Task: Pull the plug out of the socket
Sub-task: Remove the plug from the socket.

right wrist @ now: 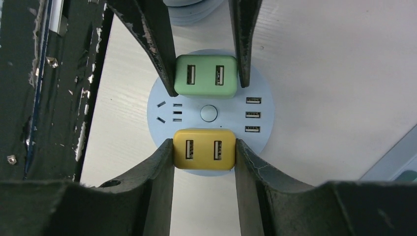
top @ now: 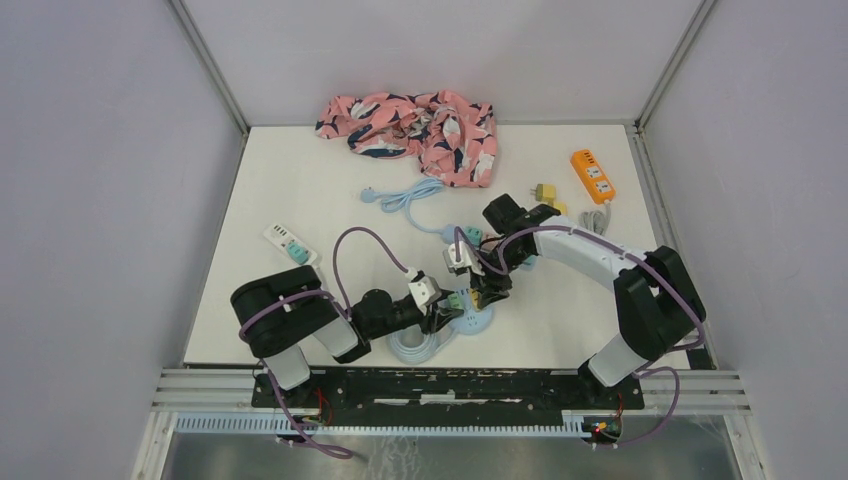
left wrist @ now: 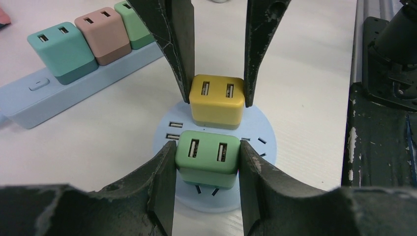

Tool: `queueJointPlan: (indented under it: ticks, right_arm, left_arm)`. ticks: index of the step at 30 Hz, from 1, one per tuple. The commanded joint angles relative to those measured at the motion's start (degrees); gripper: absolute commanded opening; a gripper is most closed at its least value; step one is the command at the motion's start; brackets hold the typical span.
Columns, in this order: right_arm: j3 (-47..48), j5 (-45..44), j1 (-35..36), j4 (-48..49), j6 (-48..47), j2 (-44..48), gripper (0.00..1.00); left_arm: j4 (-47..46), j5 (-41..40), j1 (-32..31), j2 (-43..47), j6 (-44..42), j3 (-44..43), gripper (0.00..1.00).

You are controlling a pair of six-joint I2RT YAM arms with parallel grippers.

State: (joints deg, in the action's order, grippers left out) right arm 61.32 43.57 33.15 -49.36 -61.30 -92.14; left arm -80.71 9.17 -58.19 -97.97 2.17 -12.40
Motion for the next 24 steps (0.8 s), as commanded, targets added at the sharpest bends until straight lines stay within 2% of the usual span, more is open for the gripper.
queueJointPlan:
  ticks: [1, 6, 12, 16, 20, 24]
  right_arm:
    - [-0.87, 2.68, 2.75, 1.74, -4.23, 3.75, 0.00]
    - [1.84, 6.84, -0.19, 3.31, 5.10, 1.49, 0.00]
    - [4.29, 11.30, -4.91, 1.45, 9.48, -1.55, 0.00]
    - [3.36, 10.39, -3.44, 0.63, 6.27, -0.03, 0.00]
    - [0.00, 8.40, 1.30, 0.56, -1.63, 3.83, 0.00]
    - [-0.85, 7.26, 3.32, 2.14, -1.71, 5.10, 0.00]
  left_arm:
    - [3.98, 1.71, 0.16, -2.23, 2.20, 0.10, 0.03]
    - [3.98, 1.89, 0.44, -2.58, 2.52, 0.01, 0.03]
    - [3.88, 1.97, 0.74, -2.83, 2.95, 0.10, 0.03]
    - [3.55, 2.08, 1.14, -3.01, 3.77, 0.10, 0.03]
    - [3.32, 2.55, 1.57, -3.28, 4.52, -0.14, 0.03]
    - [3.36, 2.85, 2.01, -3.59, 5.16, -0.25, 0.03]
